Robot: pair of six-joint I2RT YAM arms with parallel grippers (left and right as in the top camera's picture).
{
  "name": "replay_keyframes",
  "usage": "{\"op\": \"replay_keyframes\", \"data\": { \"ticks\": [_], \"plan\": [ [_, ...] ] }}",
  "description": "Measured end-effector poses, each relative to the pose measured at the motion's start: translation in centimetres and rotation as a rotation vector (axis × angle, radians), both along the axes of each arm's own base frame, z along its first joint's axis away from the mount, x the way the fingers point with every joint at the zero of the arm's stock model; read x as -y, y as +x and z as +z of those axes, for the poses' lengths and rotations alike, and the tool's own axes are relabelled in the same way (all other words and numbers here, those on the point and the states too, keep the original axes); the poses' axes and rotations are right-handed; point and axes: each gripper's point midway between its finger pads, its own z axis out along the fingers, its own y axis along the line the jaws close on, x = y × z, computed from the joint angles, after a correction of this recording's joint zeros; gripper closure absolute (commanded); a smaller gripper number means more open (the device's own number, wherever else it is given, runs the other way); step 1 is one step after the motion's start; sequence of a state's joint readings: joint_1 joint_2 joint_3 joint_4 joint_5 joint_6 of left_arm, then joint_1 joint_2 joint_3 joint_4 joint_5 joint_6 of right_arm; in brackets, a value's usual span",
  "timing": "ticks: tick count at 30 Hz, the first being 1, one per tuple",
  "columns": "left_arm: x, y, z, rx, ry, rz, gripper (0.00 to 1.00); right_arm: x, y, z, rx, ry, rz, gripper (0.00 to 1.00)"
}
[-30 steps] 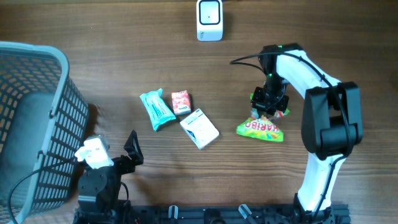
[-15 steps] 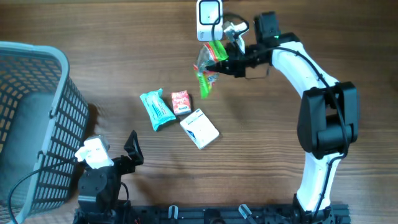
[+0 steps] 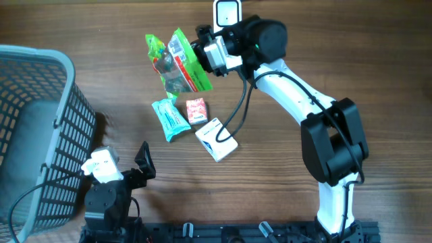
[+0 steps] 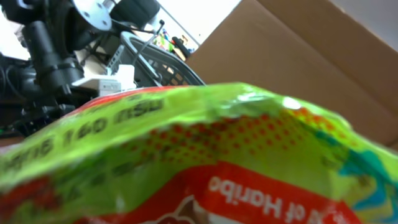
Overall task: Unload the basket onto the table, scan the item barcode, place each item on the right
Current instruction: 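Lift the Haribo bag and hold it up to the scanner, then carry the Haribo bag away to the right side of the table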
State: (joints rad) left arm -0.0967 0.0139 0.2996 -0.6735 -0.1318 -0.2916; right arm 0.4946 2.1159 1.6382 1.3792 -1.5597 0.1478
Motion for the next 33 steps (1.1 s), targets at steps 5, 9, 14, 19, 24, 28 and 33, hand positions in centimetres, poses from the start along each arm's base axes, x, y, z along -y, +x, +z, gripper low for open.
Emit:
{"op": "replay_keyframes", "data": {
  "ticks": [5,9,14,19,24,28,33],
  "plan": [
    [0.0,0.0,0.0,0.000,0.000,0.000,0.00,0.3,-0.5,0.5,-0.080,-0.042,0.002,0.96],
    [0.0,0.0,0.0,0.000,0.000,0.000,0.00,-0.4,0.6,-0.5,-0.399,-0.213,0.003,0.96],
    [0.0,0.0,-0.1,-0.002,0.000,0.000,0.00,-1.3,2.7,-5.8,-1.371,-0.718,-0.010,0.96],
    [0.0,0.0,-0.1,-0.002,0.000,0.000,0.00,-2.1,7.8,-13.0,-1.981,-0.754,-0.442,0.91],
    [0.0,0.0,-0.1,-0.002,0.000,0.000,0.00,2.0,16.5,-17.6,-2.227,-0.364,-1.018,0.95],
    [0.0,0.0,-0.1,-0.002,0.000,0.000,0.00,4.5,21.3,-16.1,-2.358,0.032,-1.117,0.95],
    [0.0,0.0,-0.1,-0.002,0.000,0.000,0.00,5.6,25.2,-15.6,-2.521,0.366,-0.995,0.95]
  ]
}}
